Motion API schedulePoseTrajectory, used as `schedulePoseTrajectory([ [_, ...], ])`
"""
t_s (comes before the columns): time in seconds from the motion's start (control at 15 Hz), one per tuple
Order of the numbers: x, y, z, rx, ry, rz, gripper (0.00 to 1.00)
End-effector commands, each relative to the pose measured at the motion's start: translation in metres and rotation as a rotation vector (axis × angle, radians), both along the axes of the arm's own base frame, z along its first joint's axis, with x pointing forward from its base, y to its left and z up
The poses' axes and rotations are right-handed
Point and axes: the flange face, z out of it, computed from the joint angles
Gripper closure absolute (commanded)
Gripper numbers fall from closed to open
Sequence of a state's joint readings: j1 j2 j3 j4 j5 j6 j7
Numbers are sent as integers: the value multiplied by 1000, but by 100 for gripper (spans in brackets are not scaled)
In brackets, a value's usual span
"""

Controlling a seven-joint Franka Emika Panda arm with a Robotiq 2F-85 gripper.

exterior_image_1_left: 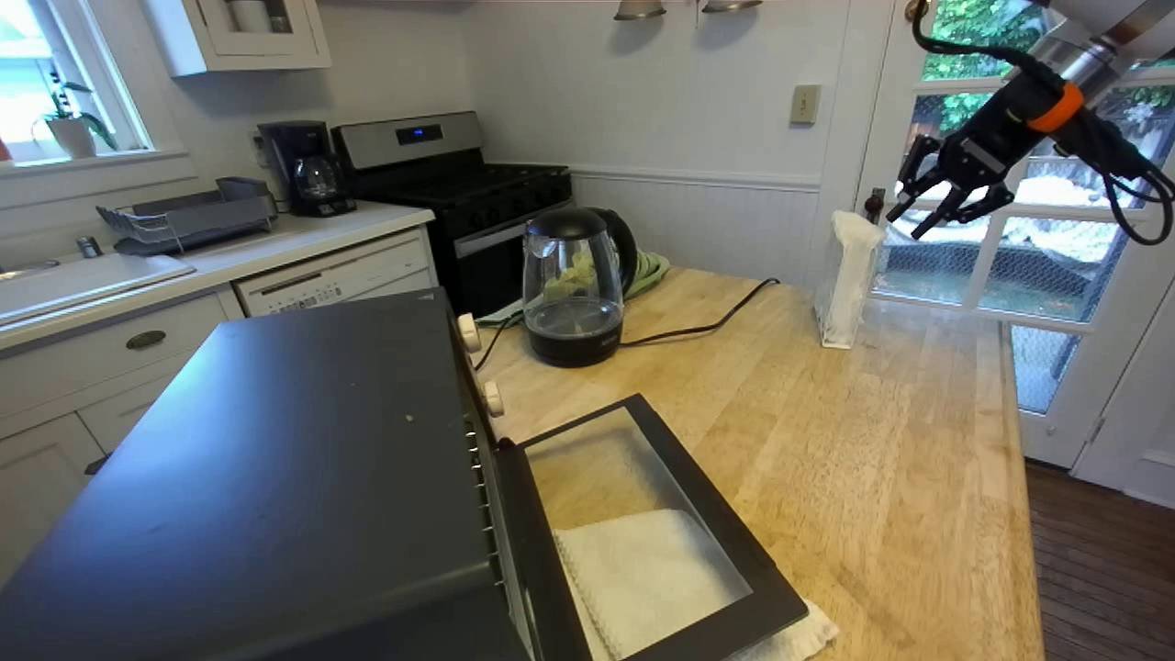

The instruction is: Lift one paper towel and put it on the cupboard

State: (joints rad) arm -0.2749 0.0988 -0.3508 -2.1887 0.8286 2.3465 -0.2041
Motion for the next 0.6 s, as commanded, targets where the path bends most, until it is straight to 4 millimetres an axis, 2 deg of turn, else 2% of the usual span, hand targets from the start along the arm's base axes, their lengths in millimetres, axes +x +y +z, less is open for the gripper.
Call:
schedulePoseTrajectory([
  [0.0,8,-5,-3,12,-14,-36,63],
  [0.53,11,-4,-6,39,-28,-63,78],
])
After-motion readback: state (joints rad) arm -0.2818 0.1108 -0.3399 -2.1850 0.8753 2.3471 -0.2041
